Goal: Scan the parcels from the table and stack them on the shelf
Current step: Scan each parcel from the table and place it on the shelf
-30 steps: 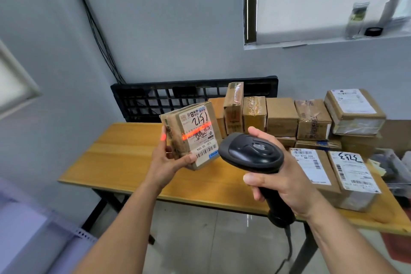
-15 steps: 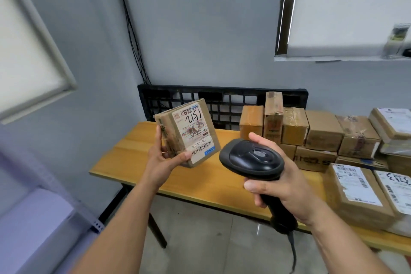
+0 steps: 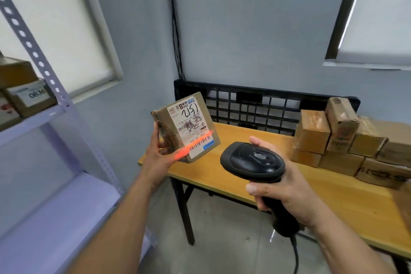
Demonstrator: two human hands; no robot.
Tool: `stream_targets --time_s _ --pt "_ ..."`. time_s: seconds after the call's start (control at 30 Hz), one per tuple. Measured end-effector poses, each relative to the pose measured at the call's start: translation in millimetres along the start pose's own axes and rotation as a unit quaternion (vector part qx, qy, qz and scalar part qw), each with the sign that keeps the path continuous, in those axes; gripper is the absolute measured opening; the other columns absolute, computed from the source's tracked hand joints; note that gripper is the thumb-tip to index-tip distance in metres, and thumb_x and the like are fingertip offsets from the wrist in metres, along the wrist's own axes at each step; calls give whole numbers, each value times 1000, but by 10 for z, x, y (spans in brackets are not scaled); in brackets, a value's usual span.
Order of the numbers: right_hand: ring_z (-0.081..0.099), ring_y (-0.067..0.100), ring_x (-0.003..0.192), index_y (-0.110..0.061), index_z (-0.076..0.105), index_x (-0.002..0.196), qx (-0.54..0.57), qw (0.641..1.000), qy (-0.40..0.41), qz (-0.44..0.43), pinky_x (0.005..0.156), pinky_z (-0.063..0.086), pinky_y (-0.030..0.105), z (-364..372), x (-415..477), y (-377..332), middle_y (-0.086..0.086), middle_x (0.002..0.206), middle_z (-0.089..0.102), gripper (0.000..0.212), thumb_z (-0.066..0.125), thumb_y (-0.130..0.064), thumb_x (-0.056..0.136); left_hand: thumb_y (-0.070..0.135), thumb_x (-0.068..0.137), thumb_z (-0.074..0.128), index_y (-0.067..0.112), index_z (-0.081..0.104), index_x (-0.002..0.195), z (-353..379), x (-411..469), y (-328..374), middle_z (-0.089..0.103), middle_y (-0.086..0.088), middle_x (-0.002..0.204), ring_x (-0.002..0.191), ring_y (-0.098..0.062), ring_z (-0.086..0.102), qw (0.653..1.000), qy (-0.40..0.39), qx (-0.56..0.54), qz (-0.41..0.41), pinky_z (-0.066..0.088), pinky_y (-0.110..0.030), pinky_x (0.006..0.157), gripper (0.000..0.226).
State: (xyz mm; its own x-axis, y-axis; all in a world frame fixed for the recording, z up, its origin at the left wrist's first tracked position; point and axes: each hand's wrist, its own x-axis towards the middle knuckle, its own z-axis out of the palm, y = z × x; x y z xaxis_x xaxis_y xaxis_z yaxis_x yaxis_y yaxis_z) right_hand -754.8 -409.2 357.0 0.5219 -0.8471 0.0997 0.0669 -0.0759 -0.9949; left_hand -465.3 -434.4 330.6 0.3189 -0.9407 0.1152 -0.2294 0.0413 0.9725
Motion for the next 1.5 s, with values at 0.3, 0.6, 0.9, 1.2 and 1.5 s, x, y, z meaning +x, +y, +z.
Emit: stream_targets --time_s 0.3,0.6,0.9,1.2,1.5 --pt "57 27 52 -41 43 139 -14 1000 -18 -7 50 50 39 749 387 57 1 114 69 96 86 -20 55 30 64 79 46 9 152 -849 130 -209 58 0 109 104 -17 62 1000 12 -9 2 49 -26 79 113" --pt "58 23 52 -36 42 140 -27 998 -60 -19 48 50 37 1093 724 -21 5 110 70 96 83 -6 59 39 58 90 48 8 151 -1342 71 -260 56 -5 120 107 -17 61 998 65 -1 -4 49 -25 79 124" --pt "56 27 50 -36 37 142 -34 992 -118 -17 48 46 39 1170 903 -83 23 92 68 94 79 -5 63 33 57 89 48 11 151 -1563 -140 -175 58 -2 111 107 -18 62 992 123 -11 -10 48 -21 75 123" --pt "57 25 50 -42 38 140 -13 983 -179 -46 48 49 33 1257 1051 -273 23 90 68 96 85 -11 62 30 67 87 47 17 151 -1781 -410 189 60 -2 113 107 -15 63 978 207 -17 25 56 -32 86 110" --pt "56 30 51 -40 41 139 -9 969 -231 -85 49 49 36 1621 1277 -505 27 84 64 92 80 -7 63 12 83 72 32 21 153 -2381 -587 837 65 5 113 90 0 68 938 335 -43 76 57 -22 67 89"
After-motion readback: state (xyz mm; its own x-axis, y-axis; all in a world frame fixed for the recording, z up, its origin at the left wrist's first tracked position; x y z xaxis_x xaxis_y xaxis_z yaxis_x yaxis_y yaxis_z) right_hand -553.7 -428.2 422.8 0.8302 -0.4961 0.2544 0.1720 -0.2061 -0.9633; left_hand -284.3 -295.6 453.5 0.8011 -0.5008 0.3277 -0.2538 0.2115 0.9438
